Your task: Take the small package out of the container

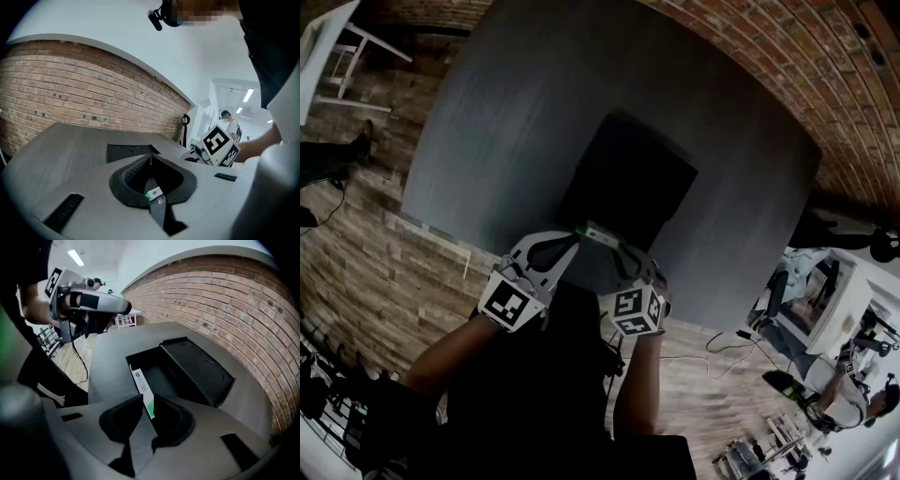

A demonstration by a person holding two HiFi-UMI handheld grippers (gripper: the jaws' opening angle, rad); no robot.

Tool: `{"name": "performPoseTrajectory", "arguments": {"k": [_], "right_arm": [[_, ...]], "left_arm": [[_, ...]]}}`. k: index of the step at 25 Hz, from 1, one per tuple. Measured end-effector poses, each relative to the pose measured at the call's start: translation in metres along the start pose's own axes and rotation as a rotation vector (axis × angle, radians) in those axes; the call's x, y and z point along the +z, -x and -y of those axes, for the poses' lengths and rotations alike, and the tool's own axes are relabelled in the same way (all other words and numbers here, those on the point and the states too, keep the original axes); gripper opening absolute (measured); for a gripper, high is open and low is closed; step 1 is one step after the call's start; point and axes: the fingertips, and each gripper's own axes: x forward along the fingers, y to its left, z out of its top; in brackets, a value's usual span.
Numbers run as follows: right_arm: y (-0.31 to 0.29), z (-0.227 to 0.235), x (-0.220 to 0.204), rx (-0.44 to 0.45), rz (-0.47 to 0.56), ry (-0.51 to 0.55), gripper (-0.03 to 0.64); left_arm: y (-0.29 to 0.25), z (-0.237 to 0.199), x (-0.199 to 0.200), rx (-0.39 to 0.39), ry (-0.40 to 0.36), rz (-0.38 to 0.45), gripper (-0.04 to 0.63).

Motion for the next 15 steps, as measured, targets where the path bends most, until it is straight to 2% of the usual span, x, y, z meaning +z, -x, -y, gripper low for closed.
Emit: {"name": "performPoseTrajectory", "arguments": {"k": [6, 11, 15], "right_arm": [[0.022, 0.007, 0.022, -0.081, 0.182, -0.193, 0.041], [0.044, 0.009, 0.03, -0.13, 0.316, -0.408, 0.027], [0.07, 0.018, 0.034, -0.206, 0.433, -0.583, 0.025]], "left_arm": [[0.004, 0.003, 0.004, -0.025, -0.035, -0.008, 0.04], [0.008, 0.01, 0.002, -0.05, -0.023, -0.008, 0.04], [0.01, 0.016, 0.005, -0.076, -0.067, -0.012, 0.04]]}}
